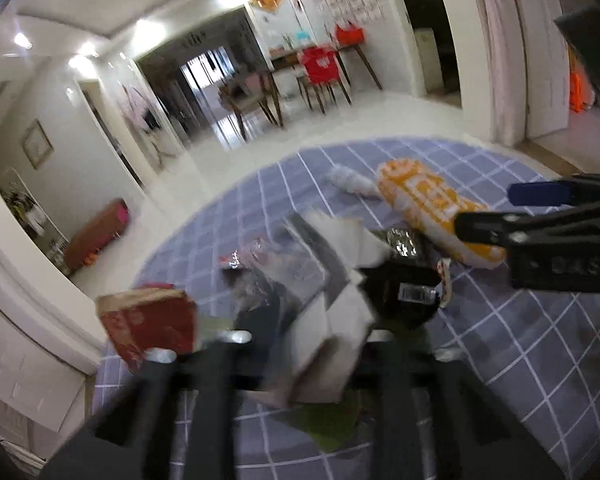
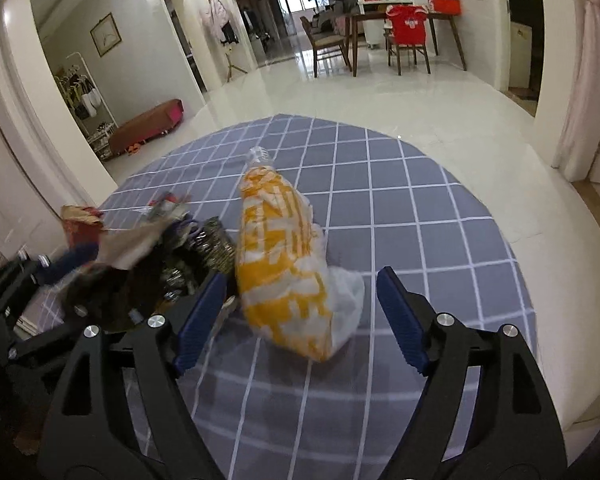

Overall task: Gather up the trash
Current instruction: 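Grasp the yellow snack bag with the right tool while the left grasps grey wrapper, then carry the snack bag and wrapper over to the bucket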

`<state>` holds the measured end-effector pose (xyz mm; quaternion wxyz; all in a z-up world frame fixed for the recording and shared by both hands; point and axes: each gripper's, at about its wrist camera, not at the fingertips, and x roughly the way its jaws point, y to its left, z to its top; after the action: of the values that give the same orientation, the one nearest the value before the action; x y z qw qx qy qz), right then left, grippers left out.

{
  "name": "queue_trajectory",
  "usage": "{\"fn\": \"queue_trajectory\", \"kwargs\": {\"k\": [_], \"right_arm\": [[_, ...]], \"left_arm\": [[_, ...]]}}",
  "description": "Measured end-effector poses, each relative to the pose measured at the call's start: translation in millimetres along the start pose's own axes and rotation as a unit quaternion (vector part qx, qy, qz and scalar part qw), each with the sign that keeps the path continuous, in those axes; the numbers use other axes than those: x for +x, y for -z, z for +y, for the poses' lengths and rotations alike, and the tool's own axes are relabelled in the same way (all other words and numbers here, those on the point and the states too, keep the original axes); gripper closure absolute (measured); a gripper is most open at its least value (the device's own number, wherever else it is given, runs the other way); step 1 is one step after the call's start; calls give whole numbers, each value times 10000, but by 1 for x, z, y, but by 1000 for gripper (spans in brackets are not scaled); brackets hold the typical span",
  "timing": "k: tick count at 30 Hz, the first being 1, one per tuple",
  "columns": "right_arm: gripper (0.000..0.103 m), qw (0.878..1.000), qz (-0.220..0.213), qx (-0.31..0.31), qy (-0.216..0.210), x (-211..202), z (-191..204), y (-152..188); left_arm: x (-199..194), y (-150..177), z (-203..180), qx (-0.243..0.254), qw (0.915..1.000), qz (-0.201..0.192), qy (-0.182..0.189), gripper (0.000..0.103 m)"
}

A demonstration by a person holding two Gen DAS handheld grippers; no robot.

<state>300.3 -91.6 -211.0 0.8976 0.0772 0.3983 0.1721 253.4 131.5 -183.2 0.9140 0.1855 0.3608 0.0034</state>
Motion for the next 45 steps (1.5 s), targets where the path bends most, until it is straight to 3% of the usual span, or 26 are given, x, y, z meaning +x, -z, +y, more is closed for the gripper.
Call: {"fn": "queue_trajectory", "kwargs": {"k": [2,4,5,7,10,21,30,45], "right_arm": [[26,9999,129,56,-67,14,-1,-2],[28,9998,194,-20,-64,17,0,-2],[32,9997,237,-108,-5,19,3,-3],[57,9994,249,-230,75,19,7,0],[64,9996,145,-229,50,13,10,4],[65,9956,-815,-252,-391,-73,41,14],[64,9900,-939,-277,-1019,-125,51,35],[64,9842,-1320,179,-1164,-197,-9,63]], "left_arm": [[-5,-3,-6,122,9998,-101,-105,90],[-10,-5,-2,-58,9995,-220,-233,93],[-13,-6,3,-240,9991,-272,-228,94],[-21,-9,16,-627,9974,-346,-118,96],[-38,-12,34,-1083,9926,-534,-102,97],[-104,-13,46,-1576,9809,-1098,-304,97],[-154,-12,30,-1528,9773,-1408,-404,97],[-196,-20,-42,-1245,9789,-1612,-156,97]]}}
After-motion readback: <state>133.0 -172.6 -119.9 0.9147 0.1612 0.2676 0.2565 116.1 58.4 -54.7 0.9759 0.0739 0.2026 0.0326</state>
